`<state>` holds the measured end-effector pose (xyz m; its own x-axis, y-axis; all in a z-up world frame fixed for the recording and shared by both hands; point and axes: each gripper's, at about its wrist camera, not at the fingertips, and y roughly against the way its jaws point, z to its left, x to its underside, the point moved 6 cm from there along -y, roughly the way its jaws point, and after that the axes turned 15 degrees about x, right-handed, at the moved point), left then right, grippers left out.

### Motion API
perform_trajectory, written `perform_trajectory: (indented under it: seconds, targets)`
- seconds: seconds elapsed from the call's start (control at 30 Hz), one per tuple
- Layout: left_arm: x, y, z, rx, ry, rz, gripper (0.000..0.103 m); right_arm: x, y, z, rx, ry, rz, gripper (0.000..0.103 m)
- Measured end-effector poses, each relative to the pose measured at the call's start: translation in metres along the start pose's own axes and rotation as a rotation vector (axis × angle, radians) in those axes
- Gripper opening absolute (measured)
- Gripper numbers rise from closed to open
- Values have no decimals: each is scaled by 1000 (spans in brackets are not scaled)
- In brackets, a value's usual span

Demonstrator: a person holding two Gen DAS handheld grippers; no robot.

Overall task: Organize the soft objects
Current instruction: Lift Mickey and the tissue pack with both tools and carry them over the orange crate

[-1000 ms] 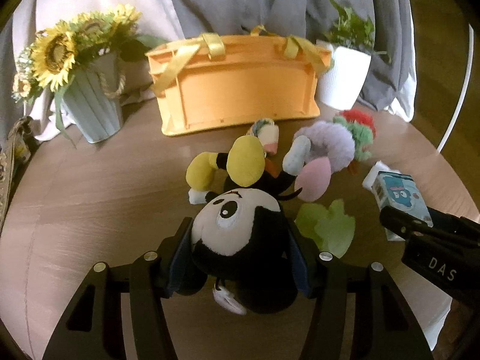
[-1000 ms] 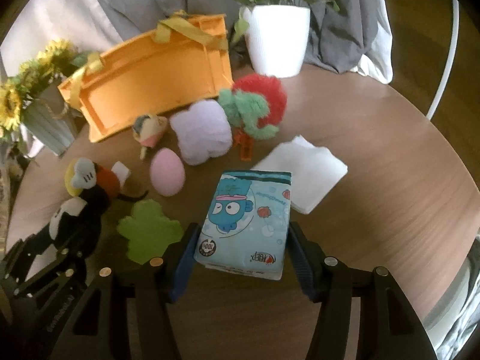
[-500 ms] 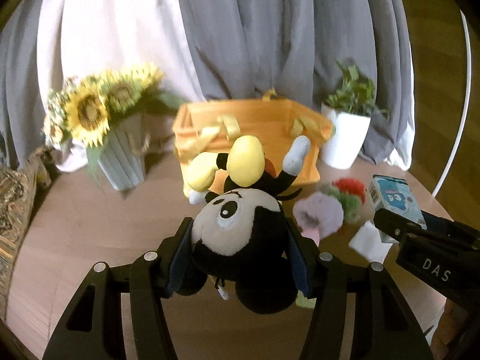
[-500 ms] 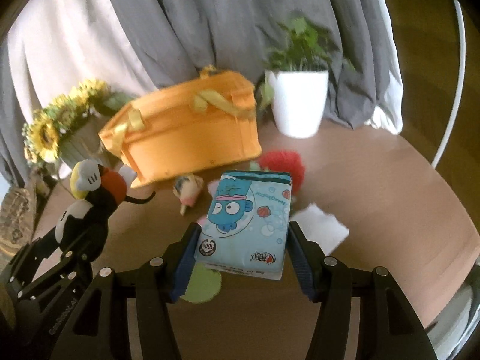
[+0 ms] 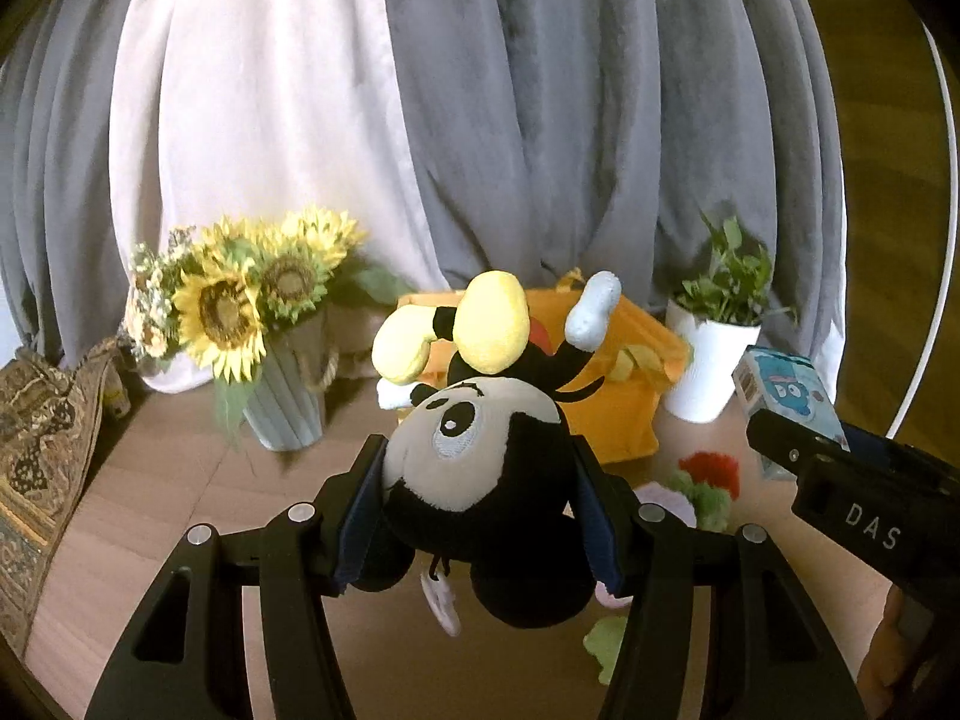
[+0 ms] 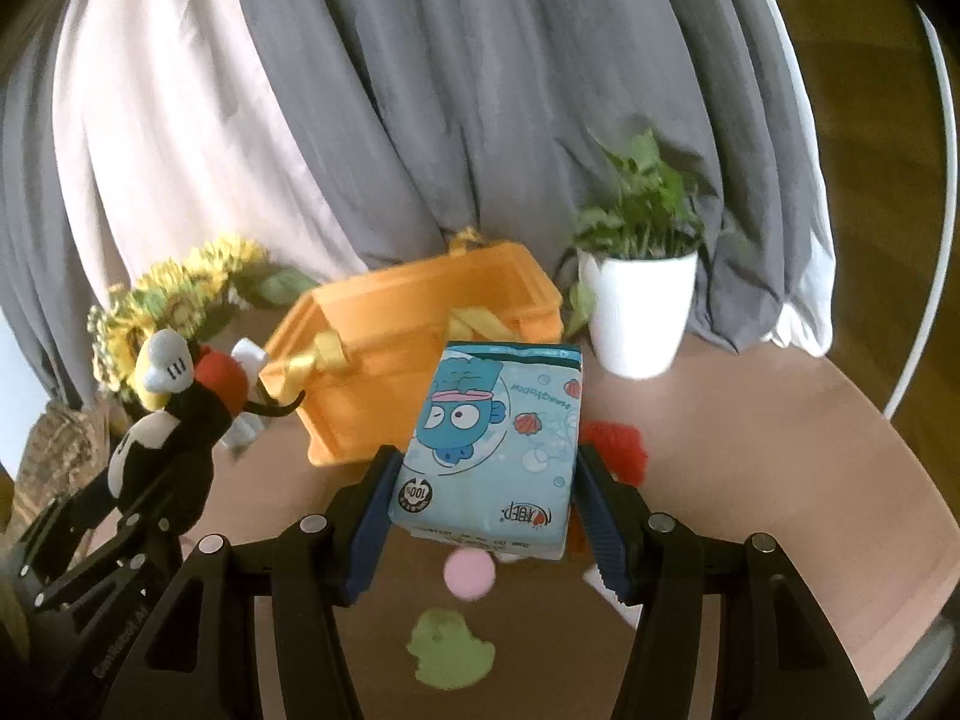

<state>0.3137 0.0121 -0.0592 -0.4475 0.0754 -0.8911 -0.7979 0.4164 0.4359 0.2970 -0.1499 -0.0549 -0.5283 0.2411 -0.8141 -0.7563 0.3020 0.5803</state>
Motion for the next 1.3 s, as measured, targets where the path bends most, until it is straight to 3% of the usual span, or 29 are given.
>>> perform_trajectory:
  seconds: [0.7, 1.3]
  targets:
    - [-67, -33, 12, 28, -43, -127, 57, -68, -22, 26, -53, -19, -126, 59]
    - [-101, -105, 29, 27, -166, -90, 57, -104, -77, 50, -54, -6, -120, 59]
